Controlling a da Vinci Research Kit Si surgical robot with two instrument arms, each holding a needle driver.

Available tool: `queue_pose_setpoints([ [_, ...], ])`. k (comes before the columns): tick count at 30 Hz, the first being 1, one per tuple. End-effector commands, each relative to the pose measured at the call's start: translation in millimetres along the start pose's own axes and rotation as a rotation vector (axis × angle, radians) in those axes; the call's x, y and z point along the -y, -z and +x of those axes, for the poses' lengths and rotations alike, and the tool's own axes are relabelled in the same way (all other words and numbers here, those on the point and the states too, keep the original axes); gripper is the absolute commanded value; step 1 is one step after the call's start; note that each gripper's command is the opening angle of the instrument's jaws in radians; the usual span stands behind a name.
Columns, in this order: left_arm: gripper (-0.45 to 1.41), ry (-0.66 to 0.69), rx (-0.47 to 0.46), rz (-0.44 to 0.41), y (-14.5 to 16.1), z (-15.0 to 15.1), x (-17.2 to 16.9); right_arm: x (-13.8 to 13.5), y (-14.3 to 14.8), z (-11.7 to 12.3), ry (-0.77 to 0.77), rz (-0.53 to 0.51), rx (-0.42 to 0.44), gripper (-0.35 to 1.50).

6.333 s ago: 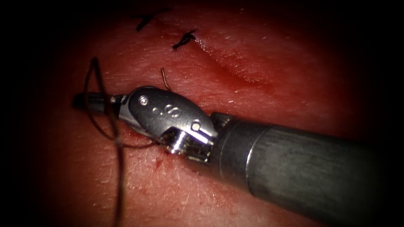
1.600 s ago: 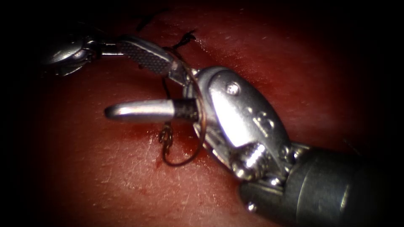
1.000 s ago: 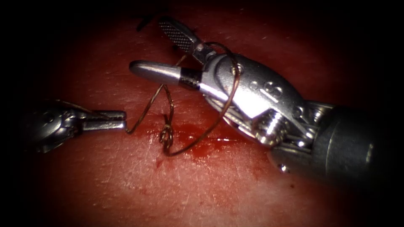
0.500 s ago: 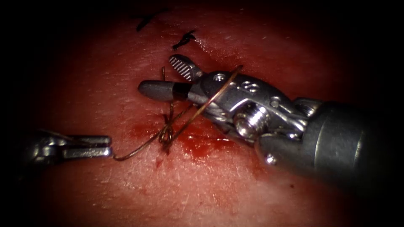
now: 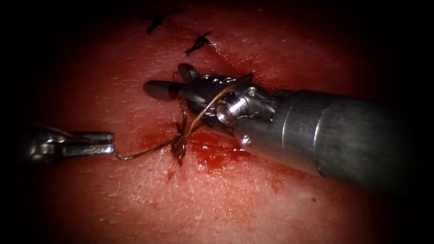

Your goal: Wound Closure

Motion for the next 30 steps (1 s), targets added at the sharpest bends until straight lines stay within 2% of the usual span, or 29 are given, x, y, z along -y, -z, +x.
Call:
queue_pose_setpoints([
  [1, -0.45, 0.001, -0.001, -0.003, -0.4, 0.5, -0.2, -0.1, -0.4, 0.2, 0.003, 0.005, -0.007, -0.35],
  [7, -0.45, 0.003, -0.017, -0.026, 1.1, 0.7, -2.2, -1.2, 2.9, 2.1, 0.117, -0.011, -0.176, -0.35],
  [9, -0.45, 0.002, -0.026, -0.041, 1.8, 1.0, -3.2, -1.2, 4.2, 2.8, 0.118, -0.012, -0.182, -0.35],
  [12, -0.45, 0.001, -0.042, -0.054, 2.4, 1.3, -4.3, -0.3, 4.8, 2.4, 0.117, -0.017, -0.145, -0.35],
  [13, -0.45, 0.002, -0.056, -0.058, 2.5, 1.2, -5.0, 0.1, 4.8, 2.2, 0.128, 0.0, -0.164, -0.35],
  [16, -0.45, 0.015, -0.099, -0.11, 2.9, 0.6, -9.6, 1.5, 5.4, 1.5, 0.146, 0.039, -0.215, -0.35],
  [21, -0.45, 0.019, -0.171, -0.142, 3.5, 0.3, -17.3, 2.5, 6.0, 0.9, 0.167, 0.088, -0.267, -0.35],
  [24, -0.45, 0.037, -0.247, -0.171, 3.2, 1.3, -23.8, 3.2, 6.3, 0.6, 0.187, 0.14, -0.294, -0.35],
  [28, -0.45, 0.02, -0.295, -0.215, 2.8, 2.2, -29.8, 4.5, 7.5, -1.5, 0.213, 0.198, -0.336, -0.35],
  [30, -0.45, 0.022, -0.31, -0.257, 3.0, 1.6, -33.6, 4.7, 8.7, -3.0, 0.226, 0.218, -0.34, -0.35],
])
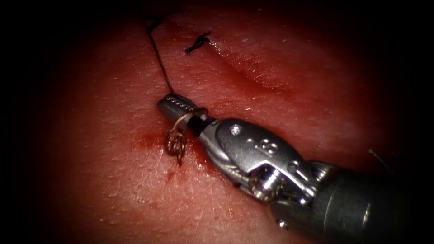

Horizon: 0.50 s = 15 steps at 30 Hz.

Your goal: Wound Closure

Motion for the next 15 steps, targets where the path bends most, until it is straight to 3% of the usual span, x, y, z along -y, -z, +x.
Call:
queue_pose_setpoints([
  [1, -0.45, 0.001, 0.001, -0.008, -0.8, -0.2, 0.0, 0.3, -0.2, -0.5, 0.001, 0.003, 0.001, -0.35],
  [4, -0.45, -0.029, 0.0, -0.025, -0.8, -1.6, -1.1, 0.5, 1.5, -1.6, 0.013, 0.001, 0.01, -0.35],
  [8, -0.45, -0.081, -0.013, -0.023, -0.7, -1.5, 0.5, 1.4, 4.4, -3.5, 0.032, 0.006, 0.021, -0.35],
  [11, -0.45, -0.141, 0.027, -0.041, 0.0, -2.6, 0.5, 1.8, 4.9, -3.9, 0.036, 0.011, 0.021, -0.35],
  [15, -0.45, -0.248, 0.046, -0.162, 1.4, -6.3, -1.1, 1.9, 4.7, -3.9, 0.036, 0.007, 0.02, -0.35],
])
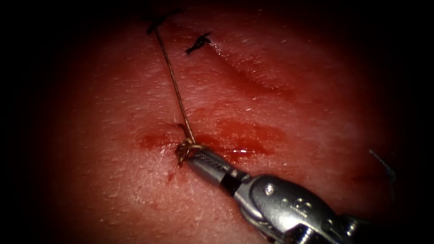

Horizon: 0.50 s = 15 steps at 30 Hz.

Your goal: Wound Closure

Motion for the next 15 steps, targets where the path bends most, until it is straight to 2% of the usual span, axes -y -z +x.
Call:
queue_pose_setpoints([
  [1, -0.45, -0.034, -0.033, -0.07, -0.6, -1.2, -0.9, 0.3, -0.9, -0.4, 0.002, 0.001, -0.002, -0.35],
  [3, -0.45, -0.089, -0.095, -0.143, -0.1, -3.0, -2.2, 0.6, -1.0, -0.8, 0.007, 0.003, -0.004, -0.35],
  [9, -0.45, -0.287, -0.208, -0.34, 2.1, -7.1, -5.8, 2.1, -0.9, -3.0, 0.029, 0.022, -0.007, -0.35],
  [12, -0.45, -0.308, -0.239, -0.403, 3.0, -8.2, -8.3, 2.7, -1.1, -3.8, 0.038, 0.034, -0.006, -0.35],
  [15, -0.45, -0.351, -0.297, -0.444, 3.6, -8.9, -9.0, 3.2, -1.0, -4.1, 0.042, 0.043, -0.002, -0.35],
])
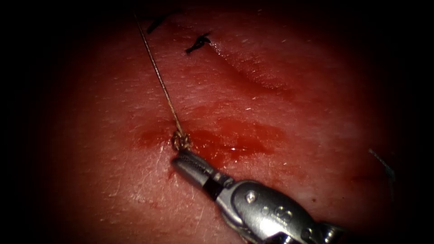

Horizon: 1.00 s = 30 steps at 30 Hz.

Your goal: Wound Closure

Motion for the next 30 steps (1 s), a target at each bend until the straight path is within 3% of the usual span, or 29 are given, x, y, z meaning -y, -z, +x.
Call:
queue_pose_setpoints([
  [1, -0.45, -0.015, -0.007, 0.0, -0.9, -0.5, -0.1, 0.7, -0.6, -0.5, 0.003, 0.007, 0.004, -0.35],
  [6, -0.45, -0.126, -0.01, -0.02, -0.4, -0.1, -0.6, 2.9, -0.4, -1.8, 0.02, 0.026, 0.009, -0.35],
  [15, -0.45, -0.074, -0.039, -0.099, 0.7, 0.0, -3.2, 4.2, 0.2, -4.6, 0.037, 0.026, 0.037, -0.35],
  [20, -0.45, -0.077, -0.047, -0.126, 1.8, 0.5, -5.5, 4.8, 1.5, -8.8, 0.032, 0.019, 0.07, -0.35],
  [24, -0.45, -0.081, -0.053, -0.13, 2.2, 0.7, -6.5, 4.4, 2.2, -11.1, 0.025, 0.013, 0.086, -0.35],
  [30, -0.45, -0.101, -0.084, -0.144, 1.6, 1.0, -7.1, 3.3, 3.3, -11.5, 0.01, 0.0, 0.088, -0.35],
])
